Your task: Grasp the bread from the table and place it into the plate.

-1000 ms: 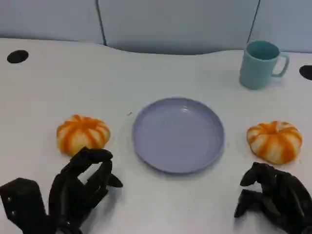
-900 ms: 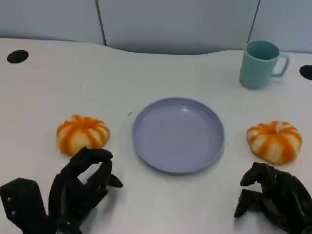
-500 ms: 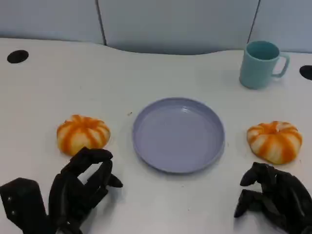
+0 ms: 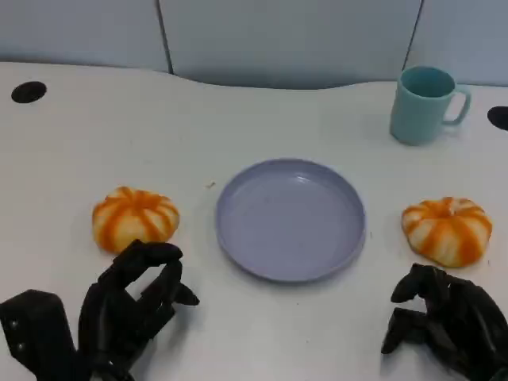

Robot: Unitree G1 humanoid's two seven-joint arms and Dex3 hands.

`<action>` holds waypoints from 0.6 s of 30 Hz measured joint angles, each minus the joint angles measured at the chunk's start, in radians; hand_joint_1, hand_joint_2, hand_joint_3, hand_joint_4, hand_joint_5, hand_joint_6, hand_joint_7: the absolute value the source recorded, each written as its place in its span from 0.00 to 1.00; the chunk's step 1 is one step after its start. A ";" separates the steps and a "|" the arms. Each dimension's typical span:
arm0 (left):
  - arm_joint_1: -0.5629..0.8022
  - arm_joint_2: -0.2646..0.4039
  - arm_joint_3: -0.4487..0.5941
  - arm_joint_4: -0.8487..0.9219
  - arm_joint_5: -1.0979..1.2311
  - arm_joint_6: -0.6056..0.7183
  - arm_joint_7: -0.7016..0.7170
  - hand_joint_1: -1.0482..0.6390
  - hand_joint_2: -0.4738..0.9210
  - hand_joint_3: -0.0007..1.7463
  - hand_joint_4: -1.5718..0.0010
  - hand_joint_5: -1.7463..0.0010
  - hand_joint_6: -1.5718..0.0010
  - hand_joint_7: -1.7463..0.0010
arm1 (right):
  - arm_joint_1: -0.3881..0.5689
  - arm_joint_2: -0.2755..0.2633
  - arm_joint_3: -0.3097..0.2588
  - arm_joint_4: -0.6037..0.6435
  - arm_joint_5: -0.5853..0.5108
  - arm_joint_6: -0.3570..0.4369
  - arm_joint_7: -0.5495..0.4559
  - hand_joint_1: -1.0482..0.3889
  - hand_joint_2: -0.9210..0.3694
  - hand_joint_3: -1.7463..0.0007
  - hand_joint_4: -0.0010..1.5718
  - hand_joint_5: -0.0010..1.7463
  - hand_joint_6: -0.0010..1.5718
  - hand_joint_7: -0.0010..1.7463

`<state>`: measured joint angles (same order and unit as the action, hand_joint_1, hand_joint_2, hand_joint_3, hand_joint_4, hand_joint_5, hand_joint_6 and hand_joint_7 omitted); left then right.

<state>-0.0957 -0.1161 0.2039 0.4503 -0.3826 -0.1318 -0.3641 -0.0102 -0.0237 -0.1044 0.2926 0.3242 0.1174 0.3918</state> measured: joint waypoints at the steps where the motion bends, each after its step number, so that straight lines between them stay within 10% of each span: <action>1: 0.000 0.000 0.000 0.000 0.000 0.000 0.000 0.41 0.87 0.34 0.61 0.03 0.63 0.26 | 0.000 0.000 0.000 0.000 0.000 0.000 0.000 0.42 0.00 0.74 0.78 0.67 0.72 0.62; 10: -0.001 0.001 0.000 0.002 0.002 -0.041 -0.015 0.41 0.92 0.26 0.64 0.04 0.64 0.30 | -0.001 0.000 0.000 0.002 0.001 0.000 0.003 0.42 0.00 0.74 0.77 0.67 0.71 0.62; 14: -0.009 0.024 -0.017 0.033 0.043 -0.160 -0.069 0.34 1.00 0.11 0.69 0.41 0.64 0.75 | -0.002 0.000 0.000 0.003 0.001 0.000 0.003 0.43 0.00 0.74 0.78 0.67 0.70 0.62; 18: -0.053 0.129 -0.076 0.104 0.199 -0.418 -0.120 0.31 1.00 0.11 0.70 0.53 0.66 0.88 | -0.003 0.001 0.001 -0.002 0.001 0.010 0.001 0.43 0.00 0.74 0.78 0.67 0.70 0.62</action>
<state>-0.1485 0.0127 0.1279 0.5548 -0.1834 -0.5498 -0.4836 -0.0130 -0.0227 -0.1030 0.2906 0.3253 0.1277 0.3926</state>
